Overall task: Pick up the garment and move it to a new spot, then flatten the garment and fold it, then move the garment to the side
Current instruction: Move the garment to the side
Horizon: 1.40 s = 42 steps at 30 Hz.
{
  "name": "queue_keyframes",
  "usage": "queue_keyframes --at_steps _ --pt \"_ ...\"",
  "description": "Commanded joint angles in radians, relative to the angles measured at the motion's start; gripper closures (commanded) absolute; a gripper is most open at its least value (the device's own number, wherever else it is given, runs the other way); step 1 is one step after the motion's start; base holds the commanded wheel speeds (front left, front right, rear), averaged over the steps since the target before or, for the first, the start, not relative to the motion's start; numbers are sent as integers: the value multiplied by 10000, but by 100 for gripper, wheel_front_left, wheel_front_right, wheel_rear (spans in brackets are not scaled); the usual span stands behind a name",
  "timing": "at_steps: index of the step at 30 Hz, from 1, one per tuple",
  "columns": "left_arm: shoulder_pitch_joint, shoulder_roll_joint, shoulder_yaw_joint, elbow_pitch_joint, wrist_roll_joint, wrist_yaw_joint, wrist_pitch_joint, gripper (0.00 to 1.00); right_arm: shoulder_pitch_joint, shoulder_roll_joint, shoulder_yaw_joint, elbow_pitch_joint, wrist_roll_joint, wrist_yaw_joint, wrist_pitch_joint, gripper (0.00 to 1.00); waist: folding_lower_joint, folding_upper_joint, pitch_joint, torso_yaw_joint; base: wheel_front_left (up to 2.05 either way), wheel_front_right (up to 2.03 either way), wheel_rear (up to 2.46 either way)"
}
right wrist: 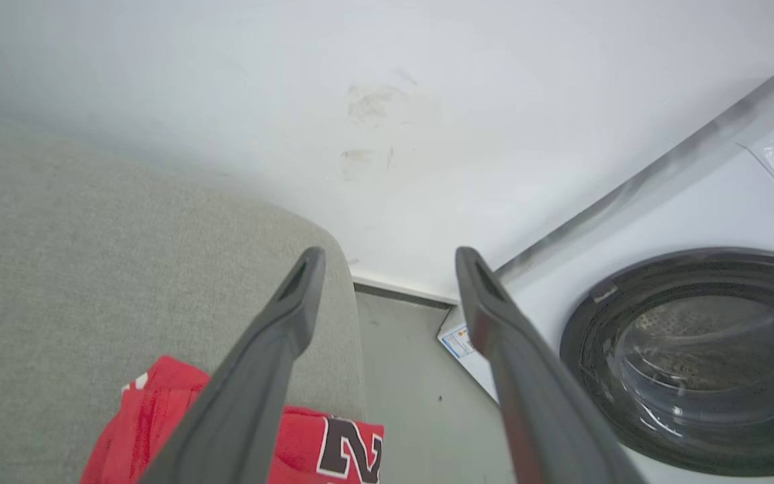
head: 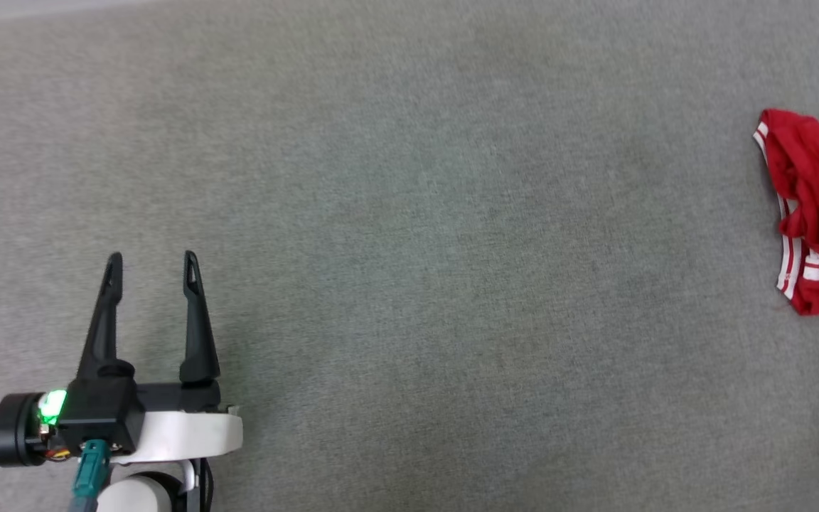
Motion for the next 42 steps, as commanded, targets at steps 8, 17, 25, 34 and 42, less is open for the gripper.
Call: queue_keyframes --at_steps 8,17,25,34,42 --pt "492 -210 -190 343 -31 56 -21 0 569 1800 9 -931 -860 -15 -2392 0 0 0 -1257 801 0 0 0" --pt "895 -362 -302 783 -84 53 -21 0 1970 3437 646 -1732 -183 -15 -3189 0 0 0 -2107 1238 0 0 0" --pt "1256 -430 -334 1015 -174 141 -21 0 4188 4308 359 -2759 217 -15 -3204 0 0 0 -2702 1484 0 0 0" --pt "1715 -478 -282 1245 -269 60 -21 0 6550 5058 -254 -3648 471 -14 -3205 0 0 0 -3252 1601 0 0 0" --pt "2028 -512 -291 1436 -270 0 -21 0 8225 5548 -845 -4450 515 -14 -3204 0 0 0 -3649 1770 0 0 0"
